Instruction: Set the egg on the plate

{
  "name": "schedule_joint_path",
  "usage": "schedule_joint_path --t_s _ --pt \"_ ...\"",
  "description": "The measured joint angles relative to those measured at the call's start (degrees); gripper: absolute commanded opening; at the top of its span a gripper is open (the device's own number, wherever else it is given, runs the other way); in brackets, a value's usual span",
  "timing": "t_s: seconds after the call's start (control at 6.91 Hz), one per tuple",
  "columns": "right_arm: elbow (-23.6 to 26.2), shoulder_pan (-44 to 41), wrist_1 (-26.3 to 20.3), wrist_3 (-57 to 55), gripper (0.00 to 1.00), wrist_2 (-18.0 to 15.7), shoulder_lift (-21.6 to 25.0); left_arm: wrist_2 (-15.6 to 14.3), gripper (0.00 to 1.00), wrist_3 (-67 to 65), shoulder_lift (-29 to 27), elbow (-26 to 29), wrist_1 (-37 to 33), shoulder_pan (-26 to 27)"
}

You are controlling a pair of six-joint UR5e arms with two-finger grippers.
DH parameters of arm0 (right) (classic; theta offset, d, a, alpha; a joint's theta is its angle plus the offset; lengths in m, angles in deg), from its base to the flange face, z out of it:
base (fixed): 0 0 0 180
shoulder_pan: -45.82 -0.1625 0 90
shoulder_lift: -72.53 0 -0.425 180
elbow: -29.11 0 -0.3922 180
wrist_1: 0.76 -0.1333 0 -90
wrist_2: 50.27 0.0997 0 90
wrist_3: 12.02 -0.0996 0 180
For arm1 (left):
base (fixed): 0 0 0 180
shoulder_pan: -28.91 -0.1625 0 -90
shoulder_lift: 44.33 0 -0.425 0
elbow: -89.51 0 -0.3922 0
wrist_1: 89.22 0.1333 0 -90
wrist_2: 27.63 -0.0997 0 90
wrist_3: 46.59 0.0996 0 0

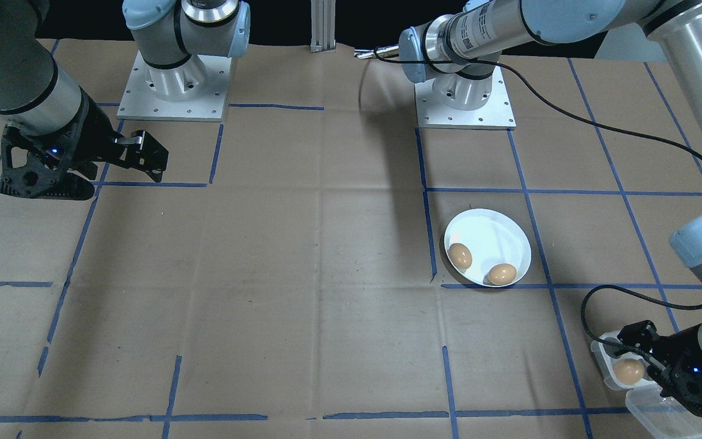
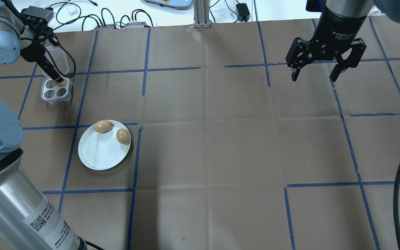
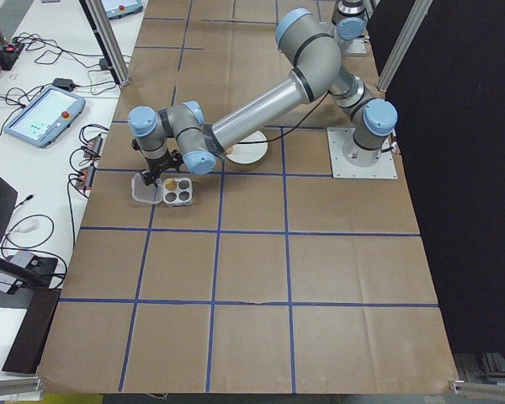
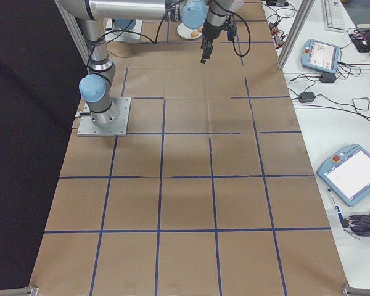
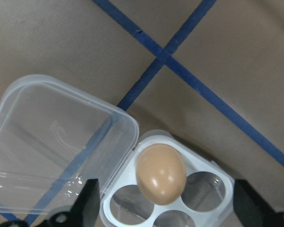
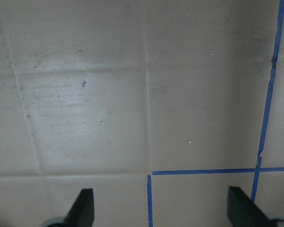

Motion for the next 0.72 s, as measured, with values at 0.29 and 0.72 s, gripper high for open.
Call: schedule_joint_path --t_s 0.29,0.72 --pt "0.0 0.0 0.0 0.0 1.0 0.04 -0.01 -0.17 0.89 0.09 -0.74 -0.07 -0.75 -0.03" --pt "0.0 0.0 0.0 0.0 1.0 0.06 -0.02 -0.24 0.87 0.08 -1.07 -0.16 -1.76 -0.03"
